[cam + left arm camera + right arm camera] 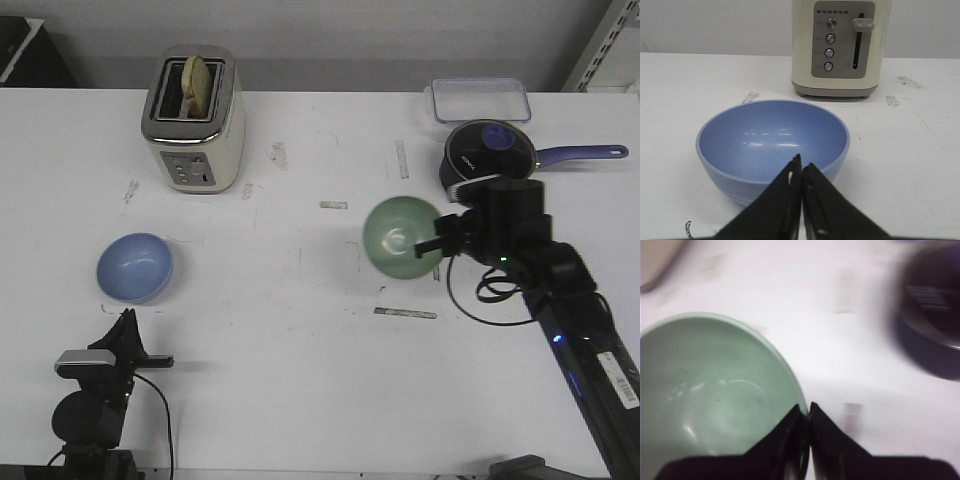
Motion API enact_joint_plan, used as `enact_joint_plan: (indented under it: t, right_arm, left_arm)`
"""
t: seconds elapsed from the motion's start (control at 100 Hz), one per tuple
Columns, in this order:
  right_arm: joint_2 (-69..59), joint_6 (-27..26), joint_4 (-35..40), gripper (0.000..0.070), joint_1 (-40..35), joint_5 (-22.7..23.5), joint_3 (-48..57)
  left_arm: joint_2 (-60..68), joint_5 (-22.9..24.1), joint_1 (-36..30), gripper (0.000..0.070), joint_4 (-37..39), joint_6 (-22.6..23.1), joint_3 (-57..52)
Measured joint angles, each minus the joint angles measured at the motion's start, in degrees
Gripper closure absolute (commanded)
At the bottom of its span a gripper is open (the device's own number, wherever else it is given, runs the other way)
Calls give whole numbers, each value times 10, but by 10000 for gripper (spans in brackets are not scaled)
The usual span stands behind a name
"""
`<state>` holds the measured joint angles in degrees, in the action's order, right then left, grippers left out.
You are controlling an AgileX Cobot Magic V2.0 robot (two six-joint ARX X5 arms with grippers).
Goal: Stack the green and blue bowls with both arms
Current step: 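Carry the green bowl toward the table center and set it down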
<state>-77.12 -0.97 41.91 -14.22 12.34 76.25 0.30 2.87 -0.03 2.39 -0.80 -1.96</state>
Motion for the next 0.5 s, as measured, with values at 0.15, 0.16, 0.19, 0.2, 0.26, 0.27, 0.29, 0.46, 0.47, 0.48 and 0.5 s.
enact_joint_plan:
  t: [0.15,0.16,0.19,0.2,0.26,0.27,0.29,0.46,0.47,0.48,0.5]
  right_arm:
    - [-44,-3,2,700,-121,1,0]
    - [-48,-3,2,700,-127,1,0]
    - [-61,-3,5,700,-146,1,0]
    - [-65,-3,6,700,-152,2,0]
    - [-91,-3,13,700,-181,3,0]
    - [-96,-2,14,700,-185,3,0]
    - [-105,-1,16,700,-193,3,0]
    - [-175,12,24,700,-226,5,0]
    - [-178,12,24,700,-226,6,0]
    - [-181,13,24,700,-227,7,0]
    - [-188,16,24,700,-228,10,0]
  left_arm:
    - [0,0,0,699,0,0,0]
    - [0,0,0,698,0,0,0]
    - [0,0,0,698,0,0,0]
    - [0,0,0,698,0,0,0]
    - [0,0,0,698,0,0,0]
    - [0,0,0,699,0,0,0]
    - [0,0,0,698,0,0,0]
    - [0,0,0,698,0,0,0]
    - [0,0,0,698,0,0,0]
    - [0,0,0,698,0,0,0]
    - [0,0,0,698,0,0,0]
